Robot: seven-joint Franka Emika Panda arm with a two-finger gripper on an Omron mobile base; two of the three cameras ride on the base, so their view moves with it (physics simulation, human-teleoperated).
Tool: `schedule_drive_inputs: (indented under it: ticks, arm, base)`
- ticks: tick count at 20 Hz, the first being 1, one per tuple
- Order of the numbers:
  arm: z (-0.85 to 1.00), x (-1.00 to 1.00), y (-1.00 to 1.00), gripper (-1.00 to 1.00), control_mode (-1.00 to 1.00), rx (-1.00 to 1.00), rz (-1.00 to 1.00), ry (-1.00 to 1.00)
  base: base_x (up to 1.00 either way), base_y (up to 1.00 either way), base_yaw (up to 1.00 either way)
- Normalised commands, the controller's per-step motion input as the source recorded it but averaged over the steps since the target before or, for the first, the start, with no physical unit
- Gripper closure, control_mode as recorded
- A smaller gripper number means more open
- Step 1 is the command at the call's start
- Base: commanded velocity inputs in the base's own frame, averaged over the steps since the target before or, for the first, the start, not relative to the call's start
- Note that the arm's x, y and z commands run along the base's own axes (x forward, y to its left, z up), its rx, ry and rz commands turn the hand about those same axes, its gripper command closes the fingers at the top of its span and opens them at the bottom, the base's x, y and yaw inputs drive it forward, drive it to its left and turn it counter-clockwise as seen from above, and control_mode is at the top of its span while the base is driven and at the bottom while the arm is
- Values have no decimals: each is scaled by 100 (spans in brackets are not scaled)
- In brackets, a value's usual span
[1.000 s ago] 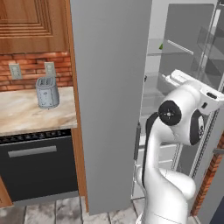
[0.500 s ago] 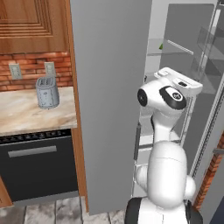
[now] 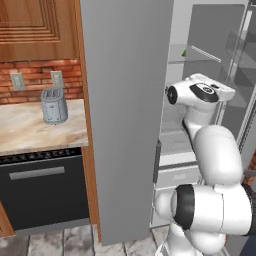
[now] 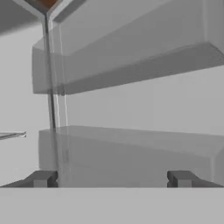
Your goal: Take the lemon wedge from the fridge and place it on the plate with fish on the dining counter.
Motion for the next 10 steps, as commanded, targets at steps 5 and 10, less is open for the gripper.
schedule_drive_inputs:
  ticks: [5,10]
  arm:
    - [0,61,-68,-100,-100,3,0,7]
    - [-13,22,-84,-100,-100,5,0,3]
  base:
    - [0,0,0]
    - [0,0,0]
